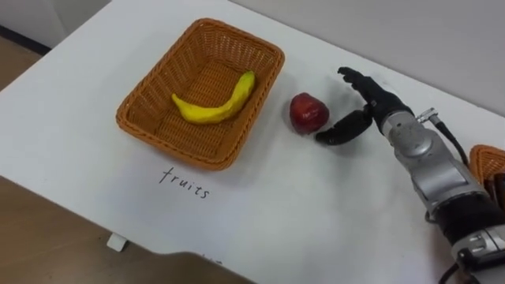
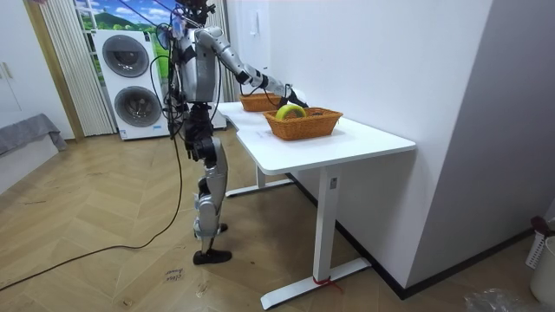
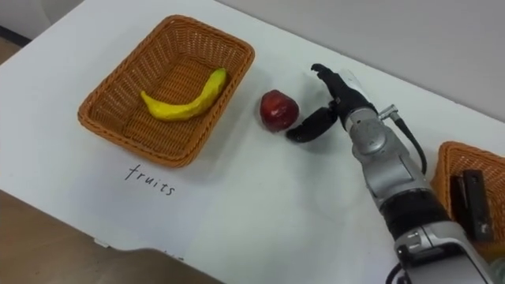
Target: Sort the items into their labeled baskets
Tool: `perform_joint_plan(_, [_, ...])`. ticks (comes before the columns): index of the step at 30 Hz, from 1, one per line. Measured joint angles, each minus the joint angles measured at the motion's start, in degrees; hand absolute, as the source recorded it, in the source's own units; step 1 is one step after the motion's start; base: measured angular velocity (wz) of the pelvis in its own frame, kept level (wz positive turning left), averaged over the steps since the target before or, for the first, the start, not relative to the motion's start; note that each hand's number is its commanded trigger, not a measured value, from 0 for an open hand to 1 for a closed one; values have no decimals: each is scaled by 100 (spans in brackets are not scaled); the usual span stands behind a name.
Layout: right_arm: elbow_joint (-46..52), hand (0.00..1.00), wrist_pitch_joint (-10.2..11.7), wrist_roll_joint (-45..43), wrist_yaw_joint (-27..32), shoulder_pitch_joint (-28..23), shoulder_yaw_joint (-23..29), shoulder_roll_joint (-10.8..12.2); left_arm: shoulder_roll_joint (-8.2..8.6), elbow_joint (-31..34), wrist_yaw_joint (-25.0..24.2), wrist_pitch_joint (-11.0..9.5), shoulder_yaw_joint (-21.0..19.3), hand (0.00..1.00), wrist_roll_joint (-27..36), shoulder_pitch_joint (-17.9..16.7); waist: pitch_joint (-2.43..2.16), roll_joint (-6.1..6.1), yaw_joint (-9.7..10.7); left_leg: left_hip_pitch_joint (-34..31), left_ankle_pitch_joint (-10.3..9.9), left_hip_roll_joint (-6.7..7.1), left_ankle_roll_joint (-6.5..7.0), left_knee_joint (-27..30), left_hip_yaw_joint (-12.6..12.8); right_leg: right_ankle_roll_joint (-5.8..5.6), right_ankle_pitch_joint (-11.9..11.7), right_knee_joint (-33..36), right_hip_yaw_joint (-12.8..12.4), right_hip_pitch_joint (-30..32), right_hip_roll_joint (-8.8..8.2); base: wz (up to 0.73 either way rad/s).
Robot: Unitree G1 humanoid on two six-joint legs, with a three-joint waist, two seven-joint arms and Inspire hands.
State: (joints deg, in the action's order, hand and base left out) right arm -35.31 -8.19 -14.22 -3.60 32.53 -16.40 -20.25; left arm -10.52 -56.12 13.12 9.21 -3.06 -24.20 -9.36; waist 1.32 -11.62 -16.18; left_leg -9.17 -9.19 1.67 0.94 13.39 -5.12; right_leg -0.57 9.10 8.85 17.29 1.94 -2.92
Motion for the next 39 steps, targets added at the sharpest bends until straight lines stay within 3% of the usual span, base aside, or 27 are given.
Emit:
perform_joint_plan(9, [283, 0, 63, -212, -225, 0, -383, -6, -53, -126, -11, -101, 5, 0, 229, -4, 17, 16, -99, 165, -1, -7, 0, -76, 6, 0, 0, -14, 3, -129, 4, 0])
perform_joint_plan(21, [673, 0, 57, -472, -493, 4, -747, -202, -213, -123, -5, -103, 118, 0, 221, 6, 13, -2, -140, 174, -1, -6, 0, -115, -2, 0, 0, -15, 16, -127, 5, 0])
perform_joint_plan(30, [763, 0, 57, -484, -630, 4, -779, -215, -310, -89, -19, -127, 114, 0, 217, 12, 10, -171, -139, 185, -1, -7, 1, -144, -32, 0, 0, -24, 96, -135, 7, 0])
perform_joint_plan(39, [771, 0, 4, -488, -942, 5, -996, -352, -373, 30, -18, -127, 103, 0, 215, 9, 34, -148, -187, 199, -1, -10, 0, -130, -38, 0, 0, -26, 143, -164, 8, 1])
